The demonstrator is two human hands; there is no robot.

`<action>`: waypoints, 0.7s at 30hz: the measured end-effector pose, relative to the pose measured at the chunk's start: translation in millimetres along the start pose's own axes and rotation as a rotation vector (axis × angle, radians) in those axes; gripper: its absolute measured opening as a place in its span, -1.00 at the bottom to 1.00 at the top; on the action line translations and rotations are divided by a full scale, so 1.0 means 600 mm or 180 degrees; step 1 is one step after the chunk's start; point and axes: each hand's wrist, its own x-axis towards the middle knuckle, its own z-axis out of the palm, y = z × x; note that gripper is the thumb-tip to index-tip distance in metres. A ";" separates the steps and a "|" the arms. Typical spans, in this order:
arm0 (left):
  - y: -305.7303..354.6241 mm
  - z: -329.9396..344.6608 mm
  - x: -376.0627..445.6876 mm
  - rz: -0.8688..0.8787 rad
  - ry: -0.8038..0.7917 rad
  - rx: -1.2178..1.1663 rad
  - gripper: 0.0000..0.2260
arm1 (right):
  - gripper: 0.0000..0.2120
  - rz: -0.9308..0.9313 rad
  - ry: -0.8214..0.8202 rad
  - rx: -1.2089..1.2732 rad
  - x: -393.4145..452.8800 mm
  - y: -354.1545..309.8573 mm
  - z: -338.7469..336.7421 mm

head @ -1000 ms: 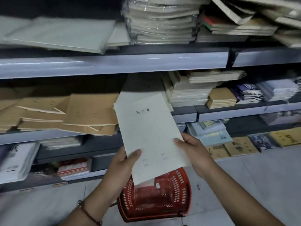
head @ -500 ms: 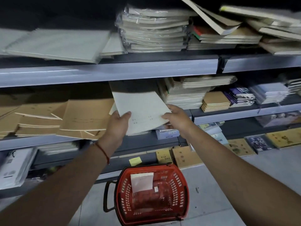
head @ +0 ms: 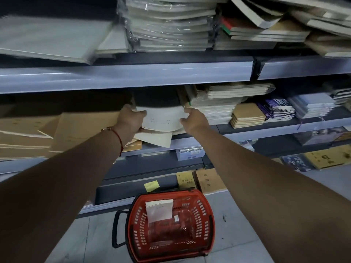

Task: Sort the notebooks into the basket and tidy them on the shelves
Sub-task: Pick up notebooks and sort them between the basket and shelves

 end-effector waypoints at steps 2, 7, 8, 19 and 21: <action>-0.004 -0.002 -0.004 0.0097 -0.0103 0.0077 -0.53 | -0.57 0.0020 0.0029 -0.0125 0.002 0.007 0.009; -0.027 -0.007 -0.003 0.0735 -0.0274 0.0852 -0.44 | -0.42 -0.0038 -0.0396 -0.0172 -0.001 0.023 0.035; -0.031 -0.007 -0.004 0.0958 -0.0235 0.1146 -0.45 | -0.40 -0.0065 -0.0465 -0.0251 -0.002 0.026 0.040; -0.058 -0.012 -0.027 0.2027 -0.0174 0.4780 -0.63 | -0.52 -0.0338 -0.0379 -0.1972 -0.016 0.038 0.054; -0.065 -0.015 -0.035 0.2065 -0.0228 0.4741 -0.61 | -0.51 -0.0414 -0.0327 -0.1913 -0.023 0.042 0.052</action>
